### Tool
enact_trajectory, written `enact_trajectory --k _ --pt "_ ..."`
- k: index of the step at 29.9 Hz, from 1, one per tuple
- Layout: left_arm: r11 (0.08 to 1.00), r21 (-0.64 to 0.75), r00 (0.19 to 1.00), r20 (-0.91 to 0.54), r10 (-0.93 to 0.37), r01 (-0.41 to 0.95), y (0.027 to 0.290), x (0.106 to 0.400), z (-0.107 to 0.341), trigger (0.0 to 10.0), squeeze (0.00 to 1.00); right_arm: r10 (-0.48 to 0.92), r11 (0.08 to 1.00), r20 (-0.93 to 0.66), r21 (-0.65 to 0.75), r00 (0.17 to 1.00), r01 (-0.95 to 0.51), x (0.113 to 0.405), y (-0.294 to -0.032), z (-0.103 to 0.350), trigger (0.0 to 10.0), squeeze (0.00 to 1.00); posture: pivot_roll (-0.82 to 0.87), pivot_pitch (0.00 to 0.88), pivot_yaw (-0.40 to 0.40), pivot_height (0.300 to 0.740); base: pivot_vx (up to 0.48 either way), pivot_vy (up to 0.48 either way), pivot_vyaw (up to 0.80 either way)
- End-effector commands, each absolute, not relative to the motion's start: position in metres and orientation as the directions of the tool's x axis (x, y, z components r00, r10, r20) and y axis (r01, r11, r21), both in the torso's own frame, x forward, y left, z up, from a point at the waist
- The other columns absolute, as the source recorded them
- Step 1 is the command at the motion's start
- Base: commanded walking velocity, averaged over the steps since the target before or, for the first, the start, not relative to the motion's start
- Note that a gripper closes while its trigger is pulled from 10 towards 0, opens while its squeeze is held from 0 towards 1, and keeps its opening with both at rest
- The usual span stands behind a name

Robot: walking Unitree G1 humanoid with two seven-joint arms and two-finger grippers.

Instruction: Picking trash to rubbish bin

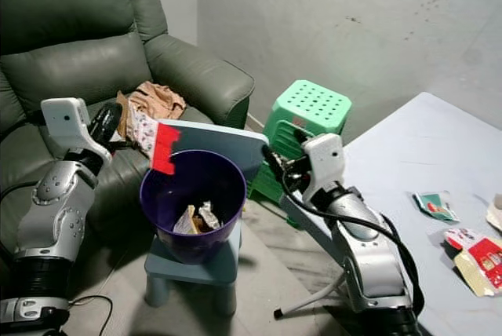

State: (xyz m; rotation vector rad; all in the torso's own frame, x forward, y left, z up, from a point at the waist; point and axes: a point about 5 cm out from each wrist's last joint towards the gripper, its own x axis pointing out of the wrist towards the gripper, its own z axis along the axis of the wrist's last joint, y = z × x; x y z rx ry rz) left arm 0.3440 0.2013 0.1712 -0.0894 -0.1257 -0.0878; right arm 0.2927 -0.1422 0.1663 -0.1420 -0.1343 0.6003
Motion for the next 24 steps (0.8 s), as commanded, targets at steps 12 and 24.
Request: enact_trajectory --k 12,24 --pt "0.992 -0.057 0.988 0.117 -0.104 0.112 0.210 0.357 0.161 10.0 0.00 0.701 0.694 -0.069 -0.157 0.709 -0.702 0.265 -0.141 0.148 10.0 0.00 -0.06 0.141 -0.168 0.740 0.000 0.000 0.00" --pt "0.981 -0.039 0.980 0.077 -0.185 0.188 0.199 0.376 0.154 10.0 0.00 0.731 0.670 -0.093 -0.092 0.676 -0.737 0.238 -0.141 0.156 10.0 0.00 -0.15 0.246 -0.193 0.740 0.000 0.000 0.00"
